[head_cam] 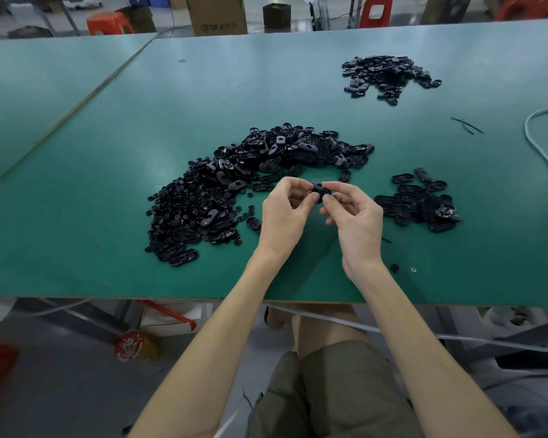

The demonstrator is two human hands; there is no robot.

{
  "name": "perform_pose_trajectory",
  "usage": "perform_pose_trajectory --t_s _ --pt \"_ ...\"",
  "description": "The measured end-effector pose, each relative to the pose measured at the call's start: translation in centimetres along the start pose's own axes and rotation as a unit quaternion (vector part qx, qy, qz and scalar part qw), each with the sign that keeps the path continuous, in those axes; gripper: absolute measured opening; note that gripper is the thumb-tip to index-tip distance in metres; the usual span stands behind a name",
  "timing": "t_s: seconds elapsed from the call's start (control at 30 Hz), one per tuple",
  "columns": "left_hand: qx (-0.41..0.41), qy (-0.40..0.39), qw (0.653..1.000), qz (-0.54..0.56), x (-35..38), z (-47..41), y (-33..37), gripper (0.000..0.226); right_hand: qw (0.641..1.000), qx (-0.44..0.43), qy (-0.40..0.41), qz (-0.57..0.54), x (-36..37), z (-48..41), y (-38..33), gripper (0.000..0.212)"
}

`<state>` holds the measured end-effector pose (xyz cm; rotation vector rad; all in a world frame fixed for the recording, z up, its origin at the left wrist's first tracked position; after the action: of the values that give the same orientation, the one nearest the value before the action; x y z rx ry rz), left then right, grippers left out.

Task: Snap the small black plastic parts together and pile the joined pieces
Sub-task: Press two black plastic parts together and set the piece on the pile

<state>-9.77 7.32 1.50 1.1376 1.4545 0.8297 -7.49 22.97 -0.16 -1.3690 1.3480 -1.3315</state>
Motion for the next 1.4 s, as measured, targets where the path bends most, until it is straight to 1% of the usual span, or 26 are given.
perform_pose_trajectory --t_s 0.2,0.37,0.47,0.57,0.7,0.87,1.0,1.13,1.2,1.3,1.4 --pt "-0.006 0.001 1.000 -0.002 -0.1 0.0 0.0 0.005 1.000 0.001 -0.010 -0.004 0.2 0.1 -0.1 0.029" --pt "0.014 0.009 1.000 -0.017 -0.4 0.2 0.4 0.008 1.000 0.003 -0.006 -0.028 0.0 0.0 0.0 0.026" --pt "0.013 -0.015 1.000 0.010 0.0 0.0 0.3 0.009 0.999 0.007 -0.005 -0.041 0.0 0.0 0.2 0.023" --pt "0.032 -0.034 0.998 0.033 0.5 0.0 0.7 0.011 0.999 0.010 -0.011 -0.046 0.1 0.0 0.3 0.020" --pt "0.042 -0.020 0.997 0.060 0.0 0.0 0.5 0.011 0.999 0.005 -0.021 -0.038 0.3 0.0 0.2 0.019" --pt "0.012 0.016 0.988 0.151 -0.9 -0.1 -0.7 0.015 1.000 0.005 -0.027 -0.009 0.5 0.0 0.3 0.010" --pt "-0.006 0.014 0.980 0.198 -0.7 -0.3 -1.4 0.019 0.999 0.011 -0.044 0.011 0.8 -0.1 0.5 0.009" --pt "0.018 -0.017 0.981 0.194 -0.2 -0.3 -0.7 0.004 0.999 0.011 -0.046 0.012 0.9 -0.1 0.6 0.010" --pt "0.023 -0.024 0.981 0.190 -0.1 -0.2 -0.6 0.004 0.999 0.010 -0.045 0.009 0.8 -0.1 0.5 0.010" --pt "0.016 -0.013 0.982 0.189 -0.3 -0.3 -1.0 0.007 0.999 0.010 -0.042 0.010 0.9 -0.1 0.4 0.008" --pt "0.014 -0.012 0.985 0.172 -0.4 -0.4 -1.1 0.009 1.000 0.002 -0.024 0.013 0.6 -0.1 0.3 0.001"
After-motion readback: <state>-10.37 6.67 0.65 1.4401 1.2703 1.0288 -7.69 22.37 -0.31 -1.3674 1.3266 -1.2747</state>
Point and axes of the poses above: each hand's wrist, its own z-axis away from the middle knuckle, its own x-axis out of the palm, y = z × x, the point moved 10 cm from there along -z, towards the middle knuckle, and after that the axes turned 9 degrees about -y, right-handed, at the moved point
